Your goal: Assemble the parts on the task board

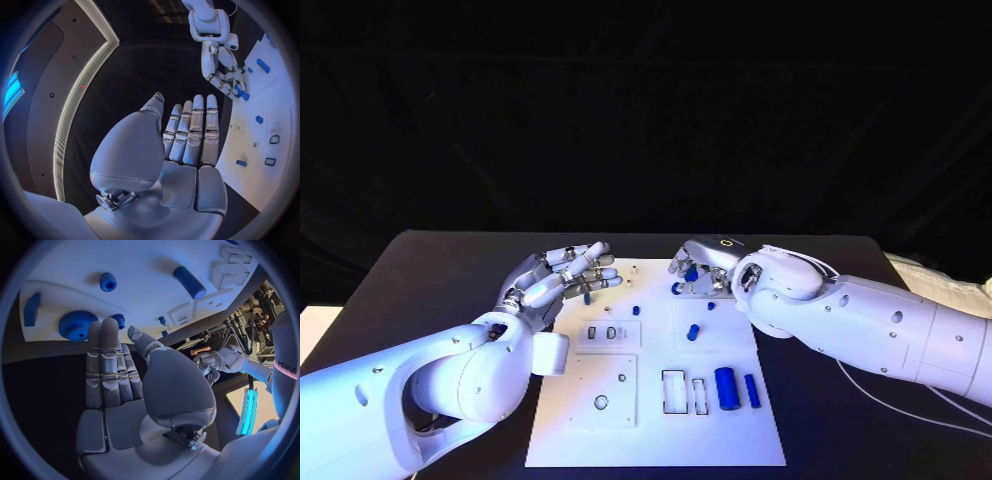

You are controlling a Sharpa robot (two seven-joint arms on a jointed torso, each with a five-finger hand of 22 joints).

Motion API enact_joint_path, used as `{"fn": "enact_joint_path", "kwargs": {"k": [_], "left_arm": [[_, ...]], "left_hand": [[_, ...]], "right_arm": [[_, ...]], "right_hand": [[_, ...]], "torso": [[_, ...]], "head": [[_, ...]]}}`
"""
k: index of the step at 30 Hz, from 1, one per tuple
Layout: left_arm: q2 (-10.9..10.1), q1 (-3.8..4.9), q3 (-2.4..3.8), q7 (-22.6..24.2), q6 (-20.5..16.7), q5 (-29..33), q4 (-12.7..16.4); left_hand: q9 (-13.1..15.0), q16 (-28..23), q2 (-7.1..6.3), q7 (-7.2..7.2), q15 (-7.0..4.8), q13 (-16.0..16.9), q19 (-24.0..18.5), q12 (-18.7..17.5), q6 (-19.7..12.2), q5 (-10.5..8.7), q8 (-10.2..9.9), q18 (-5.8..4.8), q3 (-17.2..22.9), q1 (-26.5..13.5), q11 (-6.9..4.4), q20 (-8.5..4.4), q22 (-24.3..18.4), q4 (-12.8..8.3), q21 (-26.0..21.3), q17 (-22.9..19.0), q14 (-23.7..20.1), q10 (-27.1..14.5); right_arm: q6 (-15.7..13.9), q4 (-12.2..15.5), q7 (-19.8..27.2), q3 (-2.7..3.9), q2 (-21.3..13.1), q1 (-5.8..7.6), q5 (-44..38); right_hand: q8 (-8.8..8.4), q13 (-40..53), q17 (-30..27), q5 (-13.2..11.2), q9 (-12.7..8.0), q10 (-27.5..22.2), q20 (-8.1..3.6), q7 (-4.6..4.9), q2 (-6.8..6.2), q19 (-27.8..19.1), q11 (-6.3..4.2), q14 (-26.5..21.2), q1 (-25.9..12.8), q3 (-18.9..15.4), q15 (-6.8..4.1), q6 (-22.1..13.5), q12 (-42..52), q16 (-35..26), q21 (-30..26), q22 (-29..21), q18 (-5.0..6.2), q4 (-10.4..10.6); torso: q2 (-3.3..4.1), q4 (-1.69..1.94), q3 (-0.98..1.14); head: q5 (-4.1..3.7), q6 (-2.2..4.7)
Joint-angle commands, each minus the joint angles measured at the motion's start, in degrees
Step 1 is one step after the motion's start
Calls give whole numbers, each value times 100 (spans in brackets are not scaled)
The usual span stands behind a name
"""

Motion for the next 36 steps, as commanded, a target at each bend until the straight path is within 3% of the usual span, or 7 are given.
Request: {"fn": "enact_joint_path", "kwargs": {"k": [1, 6, 10, 20, 27, 36], "left_arm": [[-1, 14, 7, -26, 139, 33, 35], [-4, 20, 8, -39, 141, 33, 49], [-9, 23, 8, -50, 144, 33, 44], [-13, 31, 8, -76, 161, 33, 30], [-9, 33, 9, -93, 168, 33, 25], [-6, 36, 9, -119, 179, 33, 21]], "left_hand": [[-7, -24, 32, 24, 10, 0, 55, -40, 31, -10, -27, 112, -11, -23, 26, 3, -11, -17, -12, 9, 29, 32], [-7, -27, 33, 26, 11, -1, 54, -43, 30, -10, -29, 111, -11, -23, 27, 3, -12, -19, -14, 10, 29, 31], [-8, -32, 34, 29, 12, -1, 53, -47, 29, -9, -32, 111, -11, -22, 29, 4, -14, -22, -16, 12, 28, 31], [-8, -39, 37, 32, 14, -1, 52, -54, 27, -8, -37, 111, -10, -19, 32, 5, -18, -28, -20, 14, 26, 30], [-9, -49, 43, 36, 17, -2, 50, -63, 25, -7, -43, 110, -8, -16, 36, 7, -22, -34, -25, 17, 24, 29], [-12, -76, 50, 46, 23, -3, 46, -91, 14, -7, -64, 109, -3, 3, 43, 12, -34, -64, -39, 26, 19, 24]], "right_arm": [[415, -46, -198, 4, 33, 20, -341], [551, -42, -240, 5, 43, 37, -382], [618, -32, -280, 5, 40, 42, -431], [666, -40, -288, 5, 48, 46, -478], [680, -63, -267, 4, 82, 46, -470], [466, -94, -307, 4, 104, 46, -434]], "right_hand": [[-10, -6, 604, -16, 6, 4, 5, -27, -35, -40, -21, 272, -7, 72, -20, -6, -27, 779, 293, 180, 22, 120], [-15, -9, 1675, -22, 5, 30, 14, -41, -125, -135, -20, 257, 22, 189, -15, 16, -34, 1917, 692, 438, 31, 251], [-3, -5, 2096, -25, 12, 92, 15, -52, -138, -121, -27, 269, 30, 250, -28, 77, -25, 2335, 921, 660, 12, 314], [16, -3, 2420, -81, 24, 203, 8, -75, -101, -74, -48, 251, 70, 396, -49, 201, -19, 2680, 1239, 1009, -27, 392], [17, -2, 2657, -138, 30, 289, 0, -91, -99, -36, -67, 248, 38, 472, -61, 286, -22, 2933, 1457, 1248, -55, 486], [75, 6, 2926, -266, 80, 491, -31, -164, 68, 69, -137, 235, -20, 577, -123, 518, -9, 3216, 1747, 1603, -97, 709]], "torso": [[58, 19, -1], [72, 32, -5], [85, 38, -6], [117, 66, -22], [132, 90, -21], [143, 112, -34]], "head": [[-19, -30], [-20, -43], [-23, -52], [-62, -28], [-63, -14], [-64, -11]]}}
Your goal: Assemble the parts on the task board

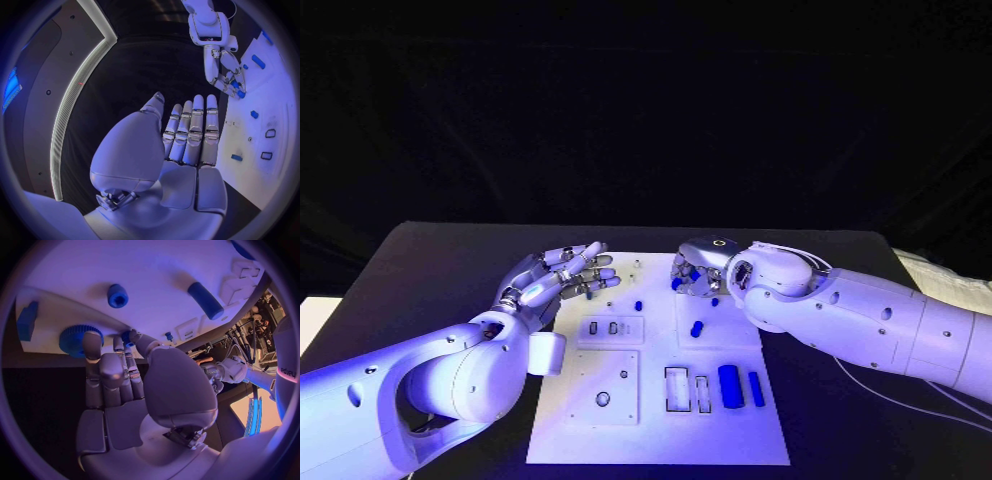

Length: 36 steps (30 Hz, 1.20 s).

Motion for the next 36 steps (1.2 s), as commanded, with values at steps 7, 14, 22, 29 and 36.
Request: {"fn": "enact_joint_path", "kwargs": {"k": [7, 14, 22, 29, 36], "left_arm": [[16, 11, 6, -14, 146, 7, -9], [16, 12, 5, -23, 141, 7, -31], [12, 12, 5, -30, 148, 7, -20], [4, 15, 5, -43, 157, 7, -7], [-1, 30, 5, -51, 156, 7, -1]], "left_hand": [[-12, -73, 44, 45, 32, -1, 42, -73, -44, -8, -76, 109, 0, 7, 38, 19, -25, -72, -56, 22, 15, -1], [-11, -79, 47, 46, 33, 0, 42, -78, -47, -7, -81, 109, 3, 13, 39, 20, -28, -81, -59, 25, 16, 0], [-11, -83, 50, 47, 33, 0, 42, -82, -49, -6, -83, 110, 5, 19, 39, 20, -30, -89, -61, 27, 16, 1], [-11, -83, 50, 47, 33, 0, 42, -82, -49, -6, -83, 110, 5, 19, 39, 20, -30, -89, -61, 27, 16, 1], [-11, -83, 50, 47, 33, 0, 42, -82, -49, -6, -83, 110, 5, 19, 39, 20, -30, -89, -61, 27, 16, 1]], "right_arm": [[-571, 22, -131, -4, 24, -6, -31], [-1288, -26, -120, 11, 113, 14, 69], [-1674, -304, -284, 19, 357, 91, 135], [-1673, -509, -311, 18, 598, 113, 167], [-1424, -628, -303, 16, 771, 116, 180]], "right_hand": [[75, 14, 355, -239, 80, 225, -29, -45, 201, 224, -61, 236, 109, 178, -117, 215, -4, 320, 328, 439, -159, 59], [71, 12, 388, -273, 96, 259, -30, -44, 172, 238, -65, 227, 75, 185, -122, 235, -15, 364, 378, 497, -168, 100], [48, 7, 359, -337, 106, 251, -23, -29, 150, 216, -55, 202, 34, 200, -119, 227, -30, 363, 396, 503, -168, 163], [39, 5, 369, -346, 107, 242, -20, -21, 146, 216, -51, 198, 34, 209, -117, 219, -34, 374, 406, 515, -170, 172], [24, 3, 375, -352, 110, 225, -15, -9, 123, 208, -41, 192, 15, 207, -110, 209, -37, 387, 415, 520, -170, 197]], "torso": [[12, 24, -9], [26, 52, -9], [36, 68, -29], [52, 109, -38], [71, 128, -47]], "head": [[5, 13], [16, 27], [38, 41], [42, 27], [40, 17]]}}
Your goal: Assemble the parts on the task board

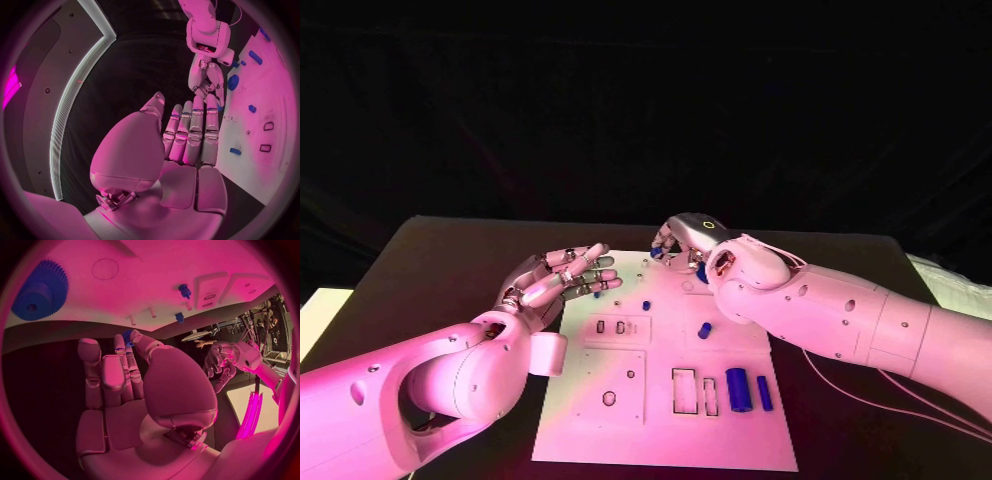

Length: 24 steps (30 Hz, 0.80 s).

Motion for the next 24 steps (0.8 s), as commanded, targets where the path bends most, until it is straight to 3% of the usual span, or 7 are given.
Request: {"fn": "enact_joint_path", "kwargs": {"k": [1, 14, 24], "left_arm": [[6, 18, 5, 8, 123, 3, 19], [11, 32, 5, 4, 127, 3, 16], [14, 47, 5, -5, 134, 3, 19]], "left_hand": [[-6, -34, 50, 16, 33, 1, 22, -25, -18, -6, -39, 111, -3, 19, 39, 1, -7, -34, -28, 8, 16, 1], [-6, -41, 54, 17, 34, 1, 22, -32, -20, -6, -44, 111, 0, 25, 40, 2, -10, -44, -32, 11, 16, 2], [-6, -41, 54, 17, 34, 1, 22, -32, -20, -6, -44, 111, 0, 25, 40, 2, -10, -44, -32, 11, 16, 2]], "right_arm": [[167, -51, -39, 0, 58, 4, 5], [489, -178, -4, -7, 219, 4, 12], [521, -307, -69, -13, 326, 5, -74]], "right_hand": [[-3, -2, 6, -29, 94, -4, 16, 23, -7, -7, 25, 192, -39, 3, -28, 20, -38, 29, 23, 4, -77, 27], [-12, -3, 13, -21, 96, -17, 18, 26, -31, -16, 28, 189, -37, 2, -23, 15, -39, 39, 26, 3, -75, 28], [-20, -3, 14, -15, 98, -27, 22, 34, -49, -23, 34, 185, -46, -3, -19, 9, -39, 45, 30, 4, -75, 37]], "torso": [[17, 20, -9], [31, 28, -17], [38, 37, -22]], "head": [[-2, -9], [-7, -26], [-2, -28]]}}
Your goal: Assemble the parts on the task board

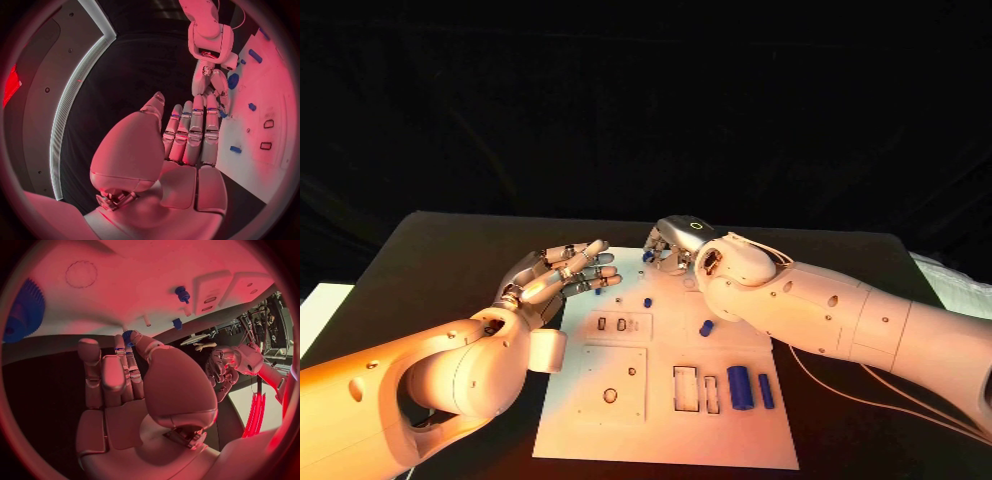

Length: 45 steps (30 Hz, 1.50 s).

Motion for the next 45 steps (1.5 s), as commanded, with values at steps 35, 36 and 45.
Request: {"fn": "enact_joint_path", "kwargs": {"k": [35, 36, 45], "left_arm": [[-36, 52, 4, -73, 143, 71, 46], [-42, 52, 4, -74, 144, 73, 50], [-59, 53, 4, -93, 161, 82, 55]], "left_hand": [[-6, -29, 55, 17, 36, 2, 21, -42, -25, -7, -28, 111, 0, 28, 42, 4, -10, -57, -37, 11, 16, 2], [-6, -29, 55, 17, 36, 2, 21, -42, -25, -7, -28, 111, 0, 28, 42, 4, -10, -57, -37, 11, 16, 2], [-6, -29, 55, 17, 36, 2, 21, -42, -25, -7, -28, 111, 0, 28, 42, 4, -10, -57, -37, 11, 16, 2]], "right_arm": [[-113, 1241, -522, 238, -1139, -90, 252], [-55, 1311, -581, 258, -1251, -92, 317], [444, 1417, -873, 323, -1760, -108, 1004]], "right_hand": [[54, 305, 425, 717, -31, 417, 109, 158, -492, 9, 18, 232, 190, -736, 0, -886, 794, 434, 247, 239, -92, 413], [46, 414, 630, 760, -35, 657, 58, 100, -570, 130, -49, 272, 136, -798, -58, -867, 942, 578, 367, 421, -125, 447], [-8, 5237, 2400, 977, -49, 924, -23, 78, -575, 742, -170, 448, 30, -1802, -178, -883, 5395, 1686, 1106, 1590, -365, 893]], "torso": [[23, -68, 9], [24, -80, 12], [33, -105, 23]], "head": [[-74, 38], [-69, 42], [-98, 47]]}}
